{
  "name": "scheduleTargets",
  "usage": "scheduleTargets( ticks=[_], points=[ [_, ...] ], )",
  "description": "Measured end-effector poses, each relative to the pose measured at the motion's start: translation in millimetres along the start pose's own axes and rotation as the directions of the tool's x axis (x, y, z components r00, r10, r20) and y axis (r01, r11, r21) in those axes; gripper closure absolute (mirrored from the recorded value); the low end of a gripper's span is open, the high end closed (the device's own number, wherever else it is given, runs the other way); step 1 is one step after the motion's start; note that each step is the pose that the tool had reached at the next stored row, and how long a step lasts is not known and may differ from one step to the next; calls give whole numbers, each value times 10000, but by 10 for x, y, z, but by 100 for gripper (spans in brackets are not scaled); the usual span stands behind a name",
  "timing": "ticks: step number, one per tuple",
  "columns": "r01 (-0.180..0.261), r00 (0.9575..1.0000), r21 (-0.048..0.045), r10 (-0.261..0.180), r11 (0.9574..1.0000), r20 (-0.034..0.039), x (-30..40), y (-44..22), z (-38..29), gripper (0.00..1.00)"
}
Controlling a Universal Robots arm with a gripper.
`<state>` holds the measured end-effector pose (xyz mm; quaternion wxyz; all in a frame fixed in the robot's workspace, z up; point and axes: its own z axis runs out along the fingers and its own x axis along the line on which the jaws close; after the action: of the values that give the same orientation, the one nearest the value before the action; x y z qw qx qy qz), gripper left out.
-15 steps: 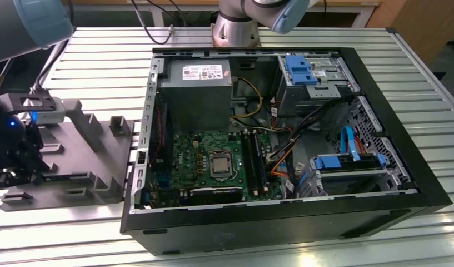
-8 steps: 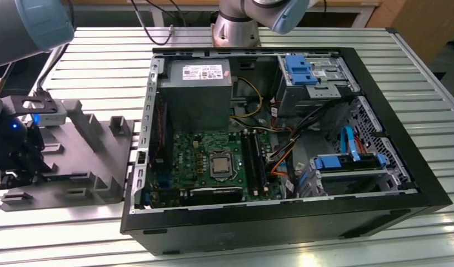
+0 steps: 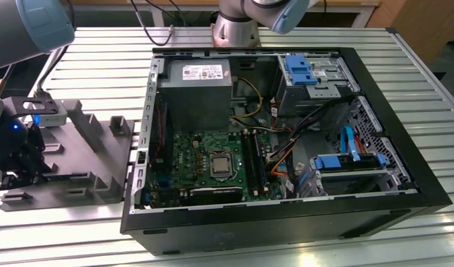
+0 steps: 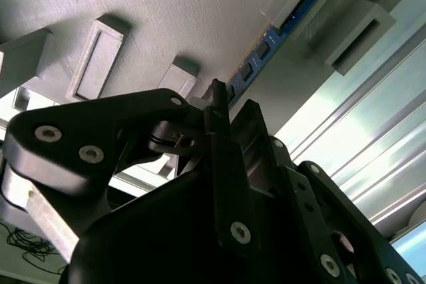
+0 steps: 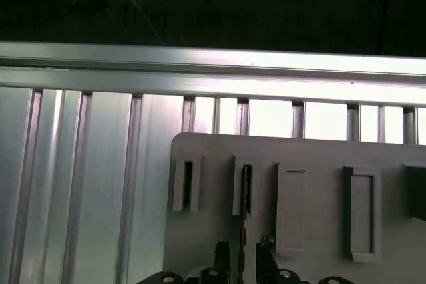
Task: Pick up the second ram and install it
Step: 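Pick up the second ram and move it above second insertion slot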
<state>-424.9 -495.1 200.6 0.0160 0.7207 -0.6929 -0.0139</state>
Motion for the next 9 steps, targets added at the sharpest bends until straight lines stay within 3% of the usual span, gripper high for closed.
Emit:
scheduleTargets(
  ticks=[7, 8, 9],
  points=[
    [1, 10000, 0, -1, 10000, 0, 0, 0, 0, 72],
    [1, 10000, 0, -1, 10000, 0, 0, 0, 0, 78],
    [1, 10000, 0, -1, 10000, 0, 0, 0, 0, 78]
  ],
)
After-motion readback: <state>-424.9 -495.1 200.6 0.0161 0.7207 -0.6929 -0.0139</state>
